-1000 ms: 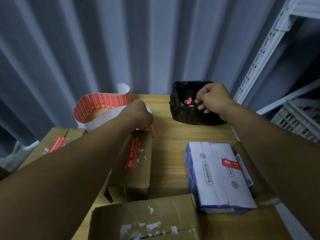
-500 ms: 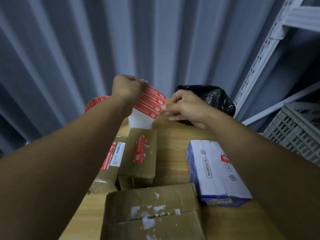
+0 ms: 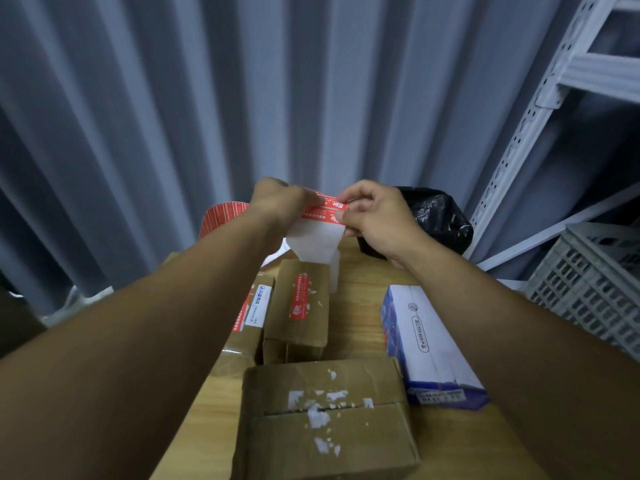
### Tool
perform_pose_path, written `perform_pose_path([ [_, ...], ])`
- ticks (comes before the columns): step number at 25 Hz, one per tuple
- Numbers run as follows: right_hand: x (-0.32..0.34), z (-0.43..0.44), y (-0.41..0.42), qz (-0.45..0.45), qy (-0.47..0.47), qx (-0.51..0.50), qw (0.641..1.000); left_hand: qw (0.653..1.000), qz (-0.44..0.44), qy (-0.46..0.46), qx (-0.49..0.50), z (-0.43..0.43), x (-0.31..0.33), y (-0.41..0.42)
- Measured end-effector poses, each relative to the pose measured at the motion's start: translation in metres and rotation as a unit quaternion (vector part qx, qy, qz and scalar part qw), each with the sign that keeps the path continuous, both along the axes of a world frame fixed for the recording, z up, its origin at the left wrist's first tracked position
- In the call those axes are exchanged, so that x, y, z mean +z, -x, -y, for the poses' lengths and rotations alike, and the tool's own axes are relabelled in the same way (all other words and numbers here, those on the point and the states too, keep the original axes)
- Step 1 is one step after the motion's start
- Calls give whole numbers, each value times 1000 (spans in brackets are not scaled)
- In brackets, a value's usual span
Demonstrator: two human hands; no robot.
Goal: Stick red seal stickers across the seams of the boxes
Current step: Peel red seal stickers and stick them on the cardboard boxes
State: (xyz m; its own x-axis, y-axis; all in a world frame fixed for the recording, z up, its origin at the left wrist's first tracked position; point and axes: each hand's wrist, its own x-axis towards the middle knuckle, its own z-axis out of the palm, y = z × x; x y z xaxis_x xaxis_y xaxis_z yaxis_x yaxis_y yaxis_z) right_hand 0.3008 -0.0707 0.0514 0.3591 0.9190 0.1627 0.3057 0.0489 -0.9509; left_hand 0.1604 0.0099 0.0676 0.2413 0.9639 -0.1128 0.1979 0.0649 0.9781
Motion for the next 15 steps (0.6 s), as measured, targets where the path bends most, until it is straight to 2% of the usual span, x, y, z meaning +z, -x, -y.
perform_pose_path([
  [4, 0, 3, -1, 23, -22, -21, 999, 997, 71, -1, 14, 8, 0, -2],
  [15, -8, -5, -8, 128, -58, -79, 987, 996, 90, 9, 5, 13, 0, -2],
])
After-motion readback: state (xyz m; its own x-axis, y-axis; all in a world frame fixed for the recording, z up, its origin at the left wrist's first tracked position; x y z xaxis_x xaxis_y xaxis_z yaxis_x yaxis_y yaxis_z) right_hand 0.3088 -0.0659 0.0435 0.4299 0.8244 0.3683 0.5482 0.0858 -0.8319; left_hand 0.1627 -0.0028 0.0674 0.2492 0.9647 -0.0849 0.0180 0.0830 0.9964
